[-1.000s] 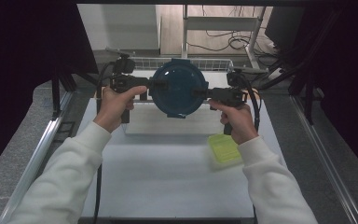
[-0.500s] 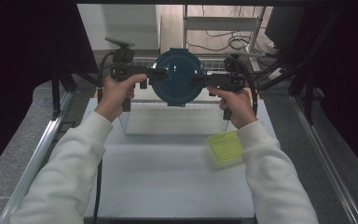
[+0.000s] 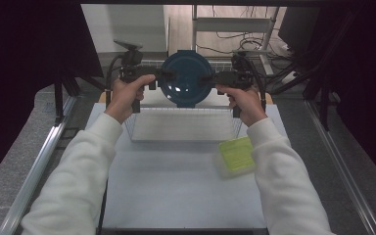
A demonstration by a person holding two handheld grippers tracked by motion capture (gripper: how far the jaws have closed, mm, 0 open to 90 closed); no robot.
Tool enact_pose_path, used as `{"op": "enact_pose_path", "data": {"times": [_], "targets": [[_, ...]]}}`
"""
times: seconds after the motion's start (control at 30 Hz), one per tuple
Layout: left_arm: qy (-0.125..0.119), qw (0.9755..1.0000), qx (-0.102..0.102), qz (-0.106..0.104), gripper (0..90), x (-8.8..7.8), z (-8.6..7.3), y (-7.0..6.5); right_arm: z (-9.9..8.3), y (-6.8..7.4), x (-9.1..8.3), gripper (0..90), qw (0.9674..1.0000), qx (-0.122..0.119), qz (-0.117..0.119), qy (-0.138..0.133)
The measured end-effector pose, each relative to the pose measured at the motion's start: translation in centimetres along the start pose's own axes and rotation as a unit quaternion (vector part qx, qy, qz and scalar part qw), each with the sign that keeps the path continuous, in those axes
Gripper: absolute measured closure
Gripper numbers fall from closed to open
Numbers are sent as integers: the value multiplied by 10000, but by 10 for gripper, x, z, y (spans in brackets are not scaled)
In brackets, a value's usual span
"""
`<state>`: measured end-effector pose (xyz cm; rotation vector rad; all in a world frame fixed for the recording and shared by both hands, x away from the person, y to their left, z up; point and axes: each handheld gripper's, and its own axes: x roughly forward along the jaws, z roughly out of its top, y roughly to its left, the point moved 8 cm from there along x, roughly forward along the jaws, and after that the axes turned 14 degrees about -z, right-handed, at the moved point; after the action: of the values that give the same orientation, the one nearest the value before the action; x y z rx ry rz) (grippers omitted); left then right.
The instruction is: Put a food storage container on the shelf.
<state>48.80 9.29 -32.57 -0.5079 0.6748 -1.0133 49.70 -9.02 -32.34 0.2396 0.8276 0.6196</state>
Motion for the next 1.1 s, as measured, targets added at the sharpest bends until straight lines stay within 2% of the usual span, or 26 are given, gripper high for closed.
{"op": "enact_pose_path", "data": {"times": [0.03, 0.23, 0.33, 0.4, 0.57, 0.67, 0.77, 1.1], "targets": [[-3, 10000, -67, -7, 360, 3, 0, 5, 1, -3, 4, 365, 10000, 27, -8, 42], [39, 9998, -177, 29, 361, 11, 0, 16, 1, -13, 16, 349, 9996, 147, -72, 245], [19, 9998, -186, 21, 362, 12, 2, 18, 4, -15, 18, 348, 9994, 214, -76, 245], [-2, 9996, -278, -12, 362, 13, 2, 21, 6, -16, 20, 348, 9994, 217, -72, 250], [-33, 9985, -541, -87, 362, 14, 5, 28, 11, -17, 23, 348, 9990, 325, -100, 283], [-51, 9982, -582, -109, 362, 15, 5, 30, 12, -19, 25, 349, 9988, 377, -87, 306], [-53, 9979, -638, -119, 362, 16, 7, 34, 15, -21, 28, 349, 9979, 527, -61, 366], [-230, 9952, -935, -177, 362, 21, 12, 45, 19, -26, 35, 337, 9952, 834, -52, 506]]}}
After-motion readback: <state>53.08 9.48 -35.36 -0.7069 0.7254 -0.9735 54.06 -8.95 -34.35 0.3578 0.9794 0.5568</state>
